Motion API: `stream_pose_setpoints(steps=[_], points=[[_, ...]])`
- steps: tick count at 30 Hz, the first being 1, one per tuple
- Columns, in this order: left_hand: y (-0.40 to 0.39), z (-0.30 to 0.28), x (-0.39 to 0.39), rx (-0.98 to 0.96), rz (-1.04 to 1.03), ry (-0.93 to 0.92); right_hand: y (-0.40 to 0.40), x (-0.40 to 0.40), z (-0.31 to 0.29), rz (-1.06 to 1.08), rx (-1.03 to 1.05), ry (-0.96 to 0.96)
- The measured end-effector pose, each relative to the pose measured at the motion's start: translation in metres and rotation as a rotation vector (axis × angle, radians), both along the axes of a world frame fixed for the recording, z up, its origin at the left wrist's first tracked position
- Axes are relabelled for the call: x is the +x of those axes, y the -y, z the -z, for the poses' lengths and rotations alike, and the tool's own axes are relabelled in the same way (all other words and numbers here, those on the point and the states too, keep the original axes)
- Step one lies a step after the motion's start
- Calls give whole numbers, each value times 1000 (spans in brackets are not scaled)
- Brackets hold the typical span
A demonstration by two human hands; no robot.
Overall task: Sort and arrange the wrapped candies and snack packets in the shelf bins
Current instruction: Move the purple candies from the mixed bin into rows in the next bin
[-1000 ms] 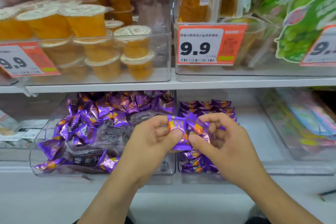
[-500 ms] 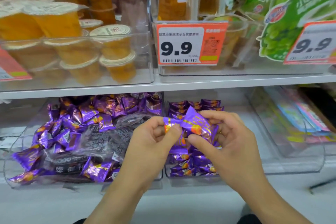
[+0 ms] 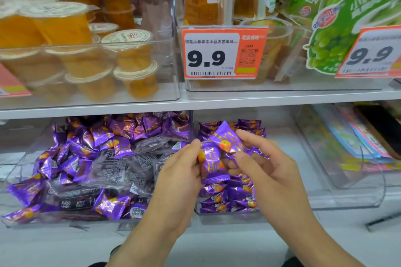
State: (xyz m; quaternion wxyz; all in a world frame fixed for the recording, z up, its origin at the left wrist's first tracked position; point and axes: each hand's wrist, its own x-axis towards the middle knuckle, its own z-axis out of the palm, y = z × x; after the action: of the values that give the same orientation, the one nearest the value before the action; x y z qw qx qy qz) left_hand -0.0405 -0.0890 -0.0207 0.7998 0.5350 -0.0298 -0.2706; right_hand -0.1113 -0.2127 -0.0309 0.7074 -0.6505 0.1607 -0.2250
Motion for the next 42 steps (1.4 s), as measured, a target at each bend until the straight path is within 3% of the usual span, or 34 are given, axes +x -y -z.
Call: stream_pose_setpoints(steps=[9,18,21,25,28,32,35,38,40,42], points=[[2,0,0,49,-46,30,-12,-9,-9,-67,-65,-6],[-7,5,0,101,5,147,-11,-7,0,-72,-345,-147],[-8,1,-3,90,53,239,-5,-8,-1,-115,-390,-123],[-9,-2,-5,92,76,383,4,-6,-5,-302,-224,-27],[-11,-1,-2,108,130,480,16,-4,-8,-333,-259,-1],[-15,2,-1,412,45,837,39,-3,-15,-361,-392,-12],[-20,13,8,824,-132,1126,76,-2,-9,-224,-761,-155],[-27,23,16,961,-100,936,115,-2,5,-170,-1027,-421],[-28,26,17,945,-50,777,129,1,20,-252,-1051,-606],[-27,28,14,956,-44,766,133,5,35,-333,-1055,-713]])
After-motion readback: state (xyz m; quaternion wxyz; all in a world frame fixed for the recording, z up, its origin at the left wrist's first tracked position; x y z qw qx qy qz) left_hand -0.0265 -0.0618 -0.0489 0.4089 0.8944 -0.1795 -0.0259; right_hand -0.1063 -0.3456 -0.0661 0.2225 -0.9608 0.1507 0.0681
